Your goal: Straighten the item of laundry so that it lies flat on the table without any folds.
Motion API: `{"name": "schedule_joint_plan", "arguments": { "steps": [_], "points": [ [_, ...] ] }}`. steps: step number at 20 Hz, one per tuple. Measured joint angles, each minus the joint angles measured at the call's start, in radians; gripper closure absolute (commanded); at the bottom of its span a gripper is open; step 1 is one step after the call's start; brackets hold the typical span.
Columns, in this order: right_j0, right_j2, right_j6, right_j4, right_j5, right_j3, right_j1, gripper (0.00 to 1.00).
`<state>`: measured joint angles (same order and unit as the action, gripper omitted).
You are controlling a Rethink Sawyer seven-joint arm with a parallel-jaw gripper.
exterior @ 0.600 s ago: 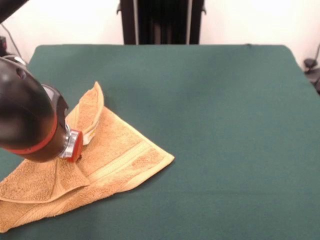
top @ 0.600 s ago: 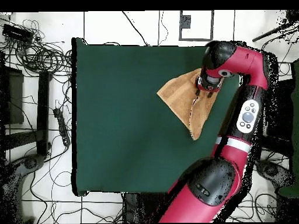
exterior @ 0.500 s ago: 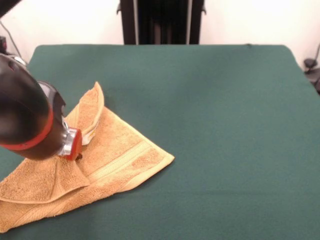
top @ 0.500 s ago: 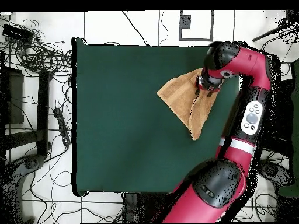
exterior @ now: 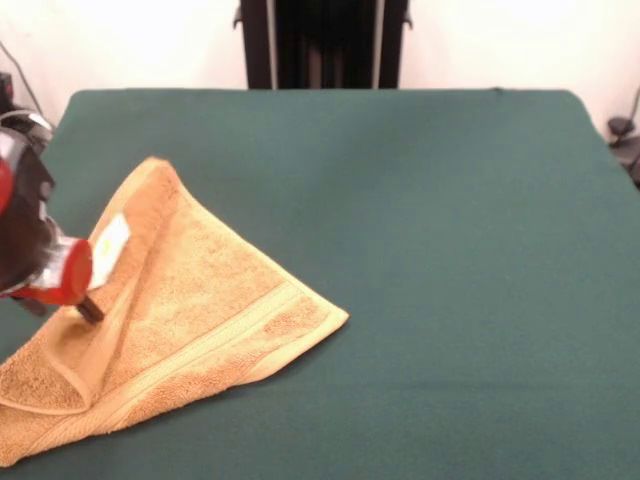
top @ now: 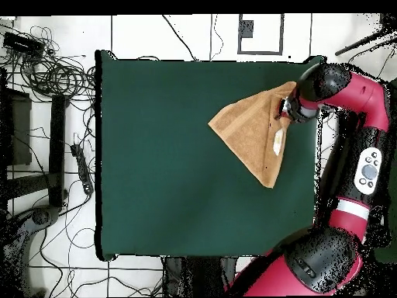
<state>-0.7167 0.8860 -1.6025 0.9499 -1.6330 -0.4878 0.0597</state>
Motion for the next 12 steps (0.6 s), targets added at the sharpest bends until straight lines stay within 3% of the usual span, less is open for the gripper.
{"name": "schedule_joint_plan", "arguments": {
  "steps": [12],
  "points": [
    [-0.01, -0.062, 0.0, -0.047, 0.003, 0.0, 0.04, 0.0]
  ]
}}
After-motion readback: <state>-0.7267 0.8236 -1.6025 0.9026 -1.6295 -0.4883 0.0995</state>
